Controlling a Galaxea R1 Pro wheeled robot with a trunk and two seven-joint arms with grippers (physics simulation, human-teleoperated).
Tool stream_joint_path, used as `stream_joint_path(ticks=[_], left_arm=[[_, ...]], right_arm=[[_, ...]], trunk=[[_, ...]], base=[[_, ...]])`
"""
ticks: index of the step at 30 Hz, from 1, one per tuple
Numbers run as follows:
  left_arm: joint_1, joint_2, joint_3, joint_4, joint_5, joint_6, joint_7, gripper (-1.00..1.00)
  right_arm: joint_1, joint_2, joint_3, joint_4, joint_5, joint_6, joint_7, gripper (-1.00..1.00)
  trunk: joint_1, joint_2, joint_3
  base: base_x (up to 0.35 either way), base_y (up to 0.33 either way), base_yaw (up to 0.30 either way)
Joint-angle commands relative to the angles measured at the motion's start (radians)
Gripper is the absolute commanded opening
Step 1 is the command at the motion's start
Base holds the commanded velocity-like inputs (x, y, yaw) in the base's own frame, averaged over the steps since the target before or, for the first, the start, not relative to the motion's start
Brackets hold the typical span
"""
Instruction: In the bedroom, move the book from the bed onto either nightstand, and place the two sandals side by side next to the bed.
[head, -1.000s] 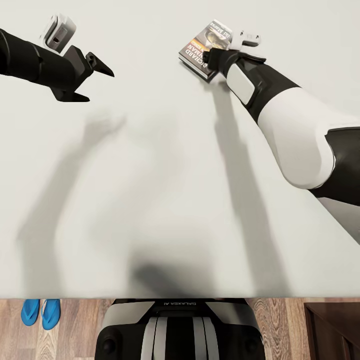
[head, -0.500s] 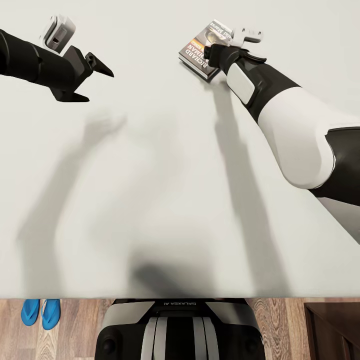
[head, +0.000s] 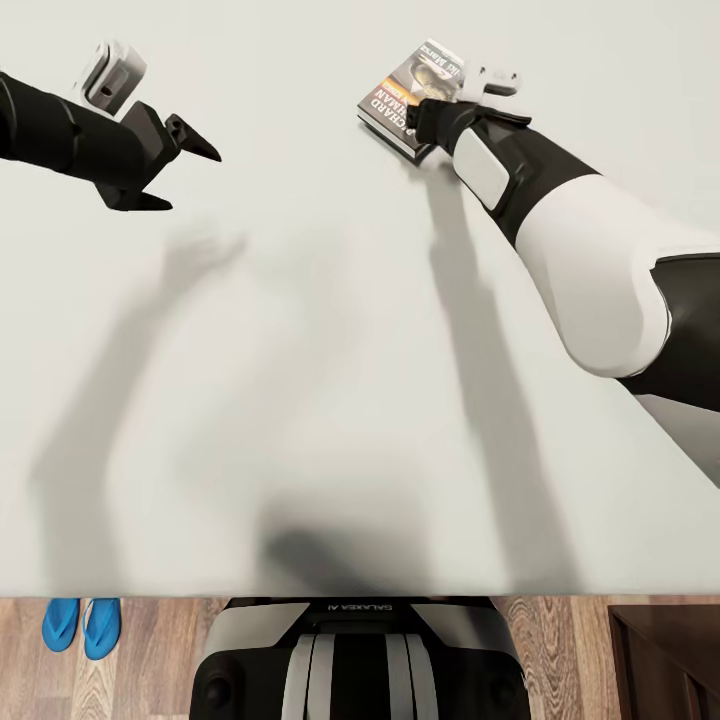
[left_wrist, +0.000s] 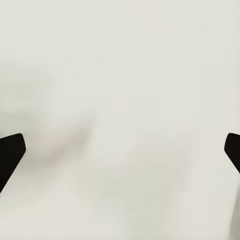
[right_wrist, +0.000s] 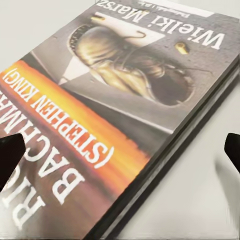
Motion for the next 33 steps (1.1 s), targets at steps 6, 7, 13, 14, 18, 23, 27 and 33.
stream_joint_path(ticks=[6,7,13,14,18,23,27,33], left_arm=[[0.012,0.002,-0.001,0.0,0.004,0.009,0.005,1.0],[0.013,0.002,-0.001,0.0,0.004,0.01,0.005,1.0],[0.018,0.002,-0.001,0.0,0.004,0.01,0.004,1.0],[0.019,0.002,-0.001,0.0,0.004,0.01,0.004,1.0],[0.02,0.002,-0.001,-0.001,0.004,0.01,0.004,1.0],[0.022,0.002,-0.001,-0.002,0.004,0.01,0.004,1.0],[0.022,0.002,0.001,-0.002,0.004,0.01,0.004,1.0],[0.023,0.002,0.007,-0.001,0.006,0.009,0.003,1.0]], right_arm=[[0.0,0.001,0.0,0.017,-0.008,0.014,-0.004,1.0],[0.0,0.001,0.0,0.018,-0.008,0.014,-0.004,1.0],[0.001,0.001,0.0,0.023,-0.008,0.015,-0.004,1.0],[0.001,0.001,0.0,0.024,-0.008,0.015,-0.004,1.0],[0.002,0.001,0.0,0.026,-0.007,0.016,-0.004,1.0],[0.002,0.001,0.0,0.026,-0.007,0.016,-0.004,1.0],[0.002,0.001,0.001,0.026,-0.007,0.016,-0.004,1.0],[0.002,0.001,0.001,0.025,-0.006,0.016,-0.004,1.0]], trunk=[[0.0,0.0,0.0],[0.0,0.0,0.0],[0.0,0.0,0.0],[0.0,0.0,0.0],[0.0,0.0,0.0],[0.0,0.0,0.0],[0.0,0.0,0.0],[0.0,0.0,0.0]], base=[[0.0,0.0,0.0],[0.0,0.0,0.0],[0.0,0.0,0.0],[0.0,0.0,0.0],[0.0,0.0,0.0],[0.0,0.0,0.0],[-0.052,0.0,0.0],[-0.183,0.0,0.0]])
